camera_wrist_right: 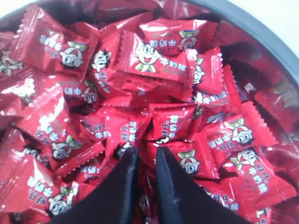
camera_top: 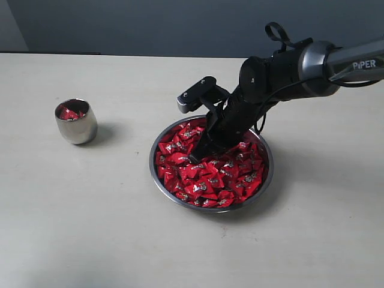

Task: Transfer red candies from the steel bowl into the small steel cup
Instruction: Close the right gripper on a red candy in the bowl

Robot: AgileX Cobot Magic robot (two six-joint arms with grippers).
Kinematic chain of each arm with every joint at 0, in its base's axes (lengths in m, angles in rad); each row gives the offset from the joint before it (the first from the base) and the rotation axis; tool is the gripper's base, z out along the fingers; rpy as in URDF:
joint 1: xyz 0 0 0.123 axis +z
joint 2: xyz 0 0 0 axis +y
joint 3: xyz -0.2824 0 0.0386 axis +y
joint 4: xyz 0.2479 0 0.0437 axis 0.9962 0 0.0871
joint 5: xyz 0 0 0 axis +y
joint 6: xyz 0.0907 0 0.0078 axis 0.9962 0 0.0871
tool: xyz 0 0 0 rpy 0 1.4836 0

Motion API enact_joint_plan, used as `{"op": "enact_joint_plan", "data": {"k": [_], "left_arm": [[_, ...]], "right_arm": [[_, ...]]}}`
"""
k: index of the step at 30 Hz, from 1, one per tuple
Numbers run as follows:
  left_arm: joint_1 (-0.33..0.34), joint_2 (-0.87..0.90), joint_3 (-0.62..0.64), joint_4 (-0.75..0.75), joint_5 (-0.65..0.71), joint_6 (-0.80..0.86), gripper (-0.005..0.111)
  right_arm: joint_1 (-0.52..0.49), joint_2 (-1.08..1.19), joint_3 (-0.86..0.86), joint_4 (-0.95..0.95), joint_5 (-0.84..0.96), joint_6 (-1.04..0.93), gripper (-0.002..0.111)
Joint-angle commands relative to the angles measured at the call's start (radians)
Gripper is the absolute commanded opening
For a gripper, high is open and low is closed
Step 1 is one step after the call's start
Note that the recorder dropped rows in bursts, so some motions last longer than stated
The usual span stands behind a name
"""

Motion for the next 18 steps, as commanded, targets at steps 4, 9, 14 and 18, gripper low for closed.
{"op": "enact_joint_plan", "data": {"k": [4, 9, 14, 18], "left_arm": [[0.001, -0.004, 0.004, -0.002, -0.002, -0.002, 0.000], [0.001, -0.004, 0.004, -0.002, -0.002, -0.002, 0.000], [0.001, -0.004, 0.004, -0.002, -0.002, -0.002, 0.000], [0.001, -0.004, 0.004, -0.002, -0.002, -0.002, 0.000]], "right_arm": [[-0.005, -0.001, -0.004, -0.043, 0.004, 0.032, -0.001], [-0.005, -0.001, -0.004, -0.056, 0.006, 0.034, -0.001], [-0.005, -0.003, -0.004, -0.060, 0.004, 0.034, -0.001], [-0.005, -0.014, -0.004, -0.062, 0.000, 0.034, -0.001]]}}
